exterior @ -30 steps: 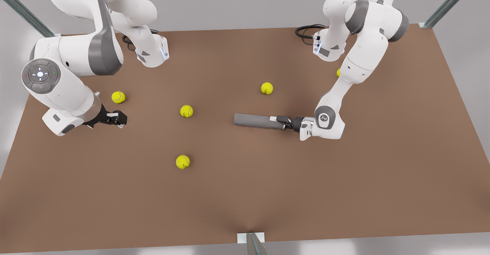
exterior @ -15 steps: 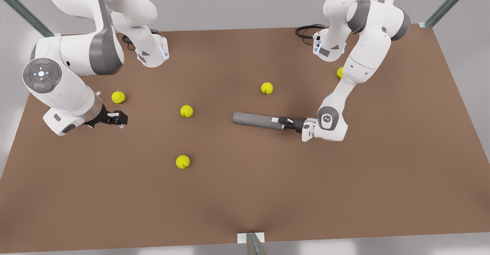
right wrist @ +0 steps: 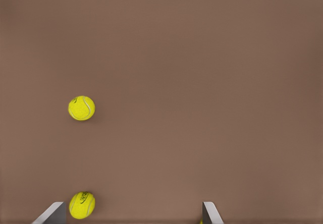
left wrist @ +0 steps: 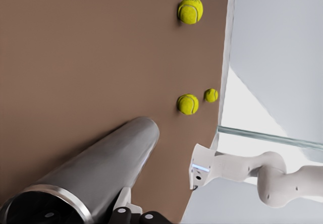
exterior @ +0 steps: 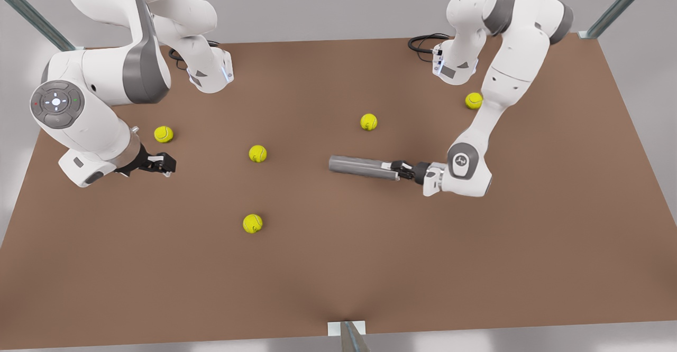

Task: Put the tennis tube upright

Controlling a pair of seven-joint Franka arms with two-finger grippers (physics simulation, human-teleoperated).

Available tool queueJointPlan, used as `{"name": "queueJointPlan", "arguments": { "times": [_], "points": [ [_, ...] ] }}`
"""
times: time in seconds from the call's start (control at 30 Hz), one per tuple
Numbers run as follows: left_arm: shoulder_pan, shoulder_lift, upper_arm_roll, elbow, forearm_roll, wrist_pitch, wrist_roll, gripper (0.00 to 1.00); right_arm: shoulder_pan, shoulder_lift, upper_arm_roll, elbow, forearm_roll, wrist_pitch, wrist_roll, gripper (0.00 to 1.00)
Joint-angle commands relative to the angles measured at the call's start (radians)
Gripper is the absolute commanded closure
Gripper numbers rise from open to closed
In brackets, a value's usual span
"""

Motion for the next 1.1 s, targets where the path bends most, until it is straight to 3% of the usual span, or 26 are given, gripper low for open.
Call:
{"name": "queueJointPlan", "arguments": {
  "times": [0.0, 0.27, 0.6, 0.8, 1.07],
  "points": [
    [0.003, -0.022, 0.000, 0.000, 0.027, -0.018, -0.104, 0.79, 0.003, -0.001, 0.000, 0.000, 0.000, 0.000, 0.002, 0.00],
    [0.005, -0.085, 0.045, 0.105, 0.228, -0.146, -0.217, 0.79, -0.002, -0.001, 0.003, 0.002, 0.000, 0.000, 0.002, 0.00],
    [0.006, -0.160, 0.062, 0.270, 0.562, -0.149, -0.384, 0.79, -0.012, 0.008, 0.003, -0.001, 0.005, 0.013, -0.001, 0.00],
    [0.005, -0.207, 0.111, 0.332, 0.869, -0.150, -0.409, 0.79, -0.012, 0.008, 0.000, 0.000, 0.003, 0.013, 0.000, 0.00],
    [0.003, -0.290, 0.138, 0.332, 1.016, -0.147, -0.688, 0.79, -0.011, 0.008, 0.000, 0.000, 0.003, 0.013, 0.000, 0.00]
  ]
}}
